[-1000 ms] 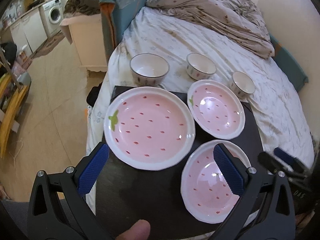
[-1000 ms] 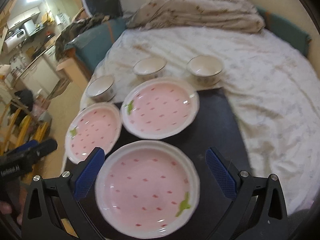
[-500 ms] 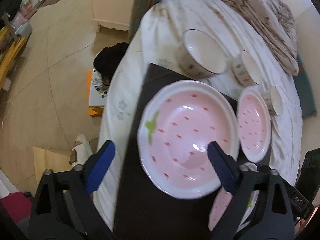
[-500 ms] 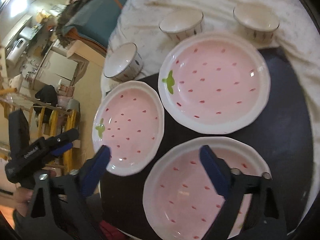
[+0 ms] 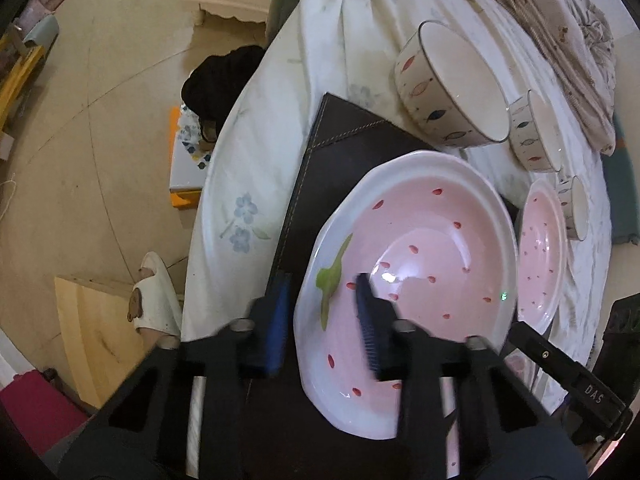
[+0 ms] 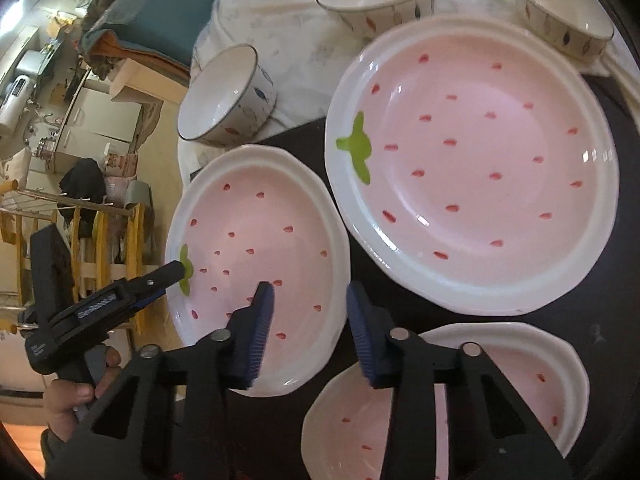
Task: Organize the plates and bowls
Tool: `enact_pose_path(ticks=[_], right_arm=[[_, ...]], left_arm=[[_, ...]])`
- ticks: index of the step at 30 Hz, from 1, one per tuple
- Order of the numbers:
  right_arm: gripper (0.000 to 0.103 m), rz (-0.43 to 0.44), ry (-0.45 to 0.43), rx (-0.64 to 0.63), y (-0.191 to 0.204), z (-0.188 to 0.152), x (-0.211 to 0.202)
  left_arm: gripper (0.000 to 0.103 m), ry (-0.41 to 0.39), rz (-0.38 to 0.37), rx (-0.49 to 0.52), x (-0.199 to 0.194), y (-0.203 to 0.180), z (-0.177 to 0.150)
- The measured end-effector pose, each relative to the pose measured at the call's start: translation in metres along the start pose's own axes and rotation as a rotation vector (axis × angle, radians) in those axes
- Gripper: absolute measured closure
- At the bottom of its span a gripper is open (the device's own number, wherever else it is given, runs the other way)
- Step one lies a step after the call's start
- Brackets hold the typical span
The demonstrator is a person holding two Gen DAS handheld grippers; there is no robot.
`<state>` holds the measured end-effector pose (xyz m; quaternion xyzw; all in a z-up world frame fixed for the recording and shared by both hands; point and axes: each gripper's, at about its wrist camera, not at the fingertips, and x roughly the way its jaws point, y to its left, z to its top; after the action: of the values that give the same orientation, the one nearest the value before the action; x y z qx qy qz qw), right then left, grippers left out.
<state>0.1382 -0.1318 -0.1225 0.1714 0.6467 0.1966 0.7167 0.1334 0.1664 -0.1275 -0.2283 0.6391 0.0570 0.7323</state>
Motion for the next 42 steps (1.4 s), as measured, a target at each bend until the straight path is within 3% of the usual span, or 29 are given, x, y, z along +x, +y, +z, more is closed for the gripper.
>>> enact_pose_path(ticks=[12, 19, 22, 26, 29, 36, 42], right_arm=[[0.066, 0.005, 0.073, 0.024, -0.008, -0.004, 0.025], [0.063, 0.006, 0.037, 0.003, -0.001, -0.007, 0.027], [0.064, 0.060, 0.020, -0.018, 0.004, -0.010, 0.014], [0.064, 0.069, 0.003, -0.095, 0.022, -0.019, -0.007], [0.071, 0.083, -0.021, -0.120, 0.027, -0.025, -0.017], [0.074, 0.116, -0.048, -0.114, 0.011, -0.046, -0.037], [0.074, 0.126, -0.075, -0.138, -0.001, -0.068, -0.070]], left_arm=[[0.082, 0.016, -0.005, 0.049, 0.004, -0.001, 0.005], [0.082, -0.017, -0.032, 0.030, 0.004, 0.005, 0.003], [0.082, -0.014, -0.056, 0.005, 0.000, 0.010, 0.004], [0.082, -0.030, -0.076, -0.018, -0.008, 0.013, 0.004], [0.082, -0.033, -0.099, -0.024, -0.012, 0.011, 0.002], [0.082, -0.023, -0.126, 0.027, -0.021, -0.011, -0.020], [0.082, -0.021, -0.152, 0.141, -0.043, -0.052, -0.053]])
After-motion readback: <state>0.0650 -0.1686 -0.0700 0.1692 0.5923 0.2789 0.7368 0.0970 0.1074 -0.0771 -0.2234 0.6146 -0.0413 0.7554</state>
